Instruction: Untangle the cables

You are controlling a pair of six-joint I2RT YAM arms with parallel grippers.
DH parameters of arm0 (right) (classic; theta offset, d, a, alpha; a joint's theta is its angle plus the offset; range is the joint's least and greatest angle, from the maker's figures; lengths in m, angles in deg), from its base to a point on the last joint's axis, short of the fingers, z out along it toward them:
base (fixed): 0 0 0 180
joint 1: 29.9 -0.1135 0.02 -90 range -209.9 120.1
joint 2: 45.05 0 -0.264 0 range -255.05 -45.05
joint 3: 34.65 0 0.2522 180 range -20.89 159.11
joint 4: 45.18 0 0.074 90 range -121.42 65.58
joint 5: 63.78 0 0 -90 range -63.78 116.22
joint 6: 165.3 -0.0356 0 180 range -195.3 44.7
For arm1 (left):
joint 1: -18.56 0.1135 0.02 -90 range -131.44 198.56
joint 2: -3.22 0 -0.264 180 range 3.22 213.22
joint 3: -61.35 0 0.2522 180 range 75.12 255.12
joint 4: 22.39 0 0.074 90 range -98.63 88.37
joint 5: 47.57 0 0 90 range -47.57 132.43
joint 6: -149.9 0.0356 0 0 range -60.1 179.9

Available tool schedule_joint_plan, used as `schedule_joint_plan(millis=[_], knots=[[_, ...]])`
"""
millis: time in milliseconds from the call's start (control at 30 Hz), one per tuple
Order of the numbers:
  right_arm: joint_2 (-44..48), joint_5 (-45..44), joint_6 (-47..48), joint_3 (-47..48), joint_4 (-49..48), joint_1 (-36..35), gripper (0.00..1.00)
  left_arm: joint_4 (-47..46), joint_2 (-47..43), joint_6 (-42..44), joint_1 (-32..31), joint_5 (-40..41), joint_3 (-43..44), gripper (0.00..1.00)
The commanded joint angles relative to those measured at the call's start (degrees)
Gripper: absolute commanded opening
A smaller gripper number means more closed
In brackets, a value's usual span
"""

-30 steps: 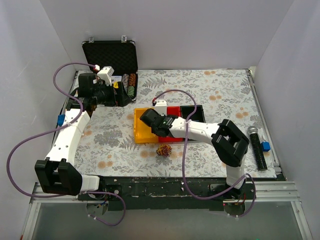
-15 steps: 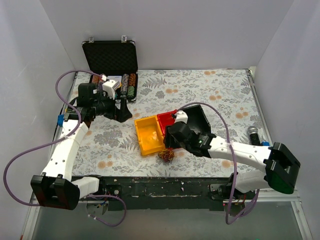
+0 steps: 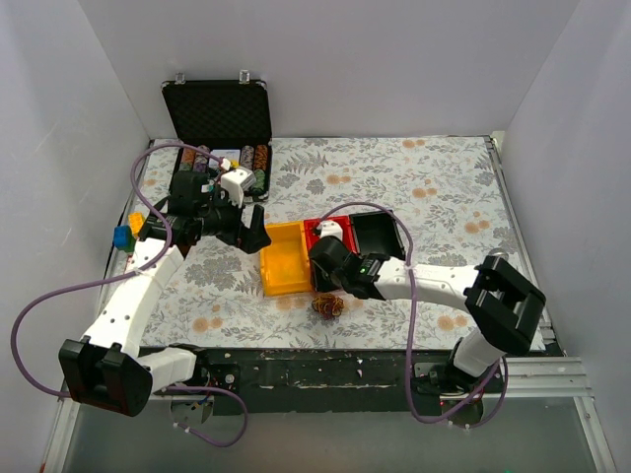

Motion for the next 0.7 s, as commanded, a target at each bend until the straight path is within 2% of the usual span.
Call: schedule_joint_plan(millis=[0,167,300,433,567,667], knots=[[-2.9,-0.1,0.4,4.9,-4.3,0.1,0.29,-1.4,-1.4,-0.5,0.0,2.2,1.3,0.98],[-5.9,-4.8,0.3,10.7,-0.2,0.4,0.38,-0.4,-1.9,0.1,0.1,0.8,1.1,0.98],[-0.7,-4.8,2.5,9.1,-0.6,1.1,0.49,1.7,-2.0,1.6,-0.2,-1.1,0.4,0.98],[9.9,-1.6,2.5,-1.2,-2.9,0.8,0.55,5.7,-2.1,6.4,-1.7,-2.3,0.7,0.98],[19.8,3.4,0.4,-14.1,-6.5,0.6,0.56,7.6,-3.8,11.2,-5.9,-4.8,-0.7,0.98],[22.1,5.6,-1.4,-20.8,-9.9,0.6,0.55,6.1,-5.5,13.0,-10.3,-6.0,-4.2,0.98]])
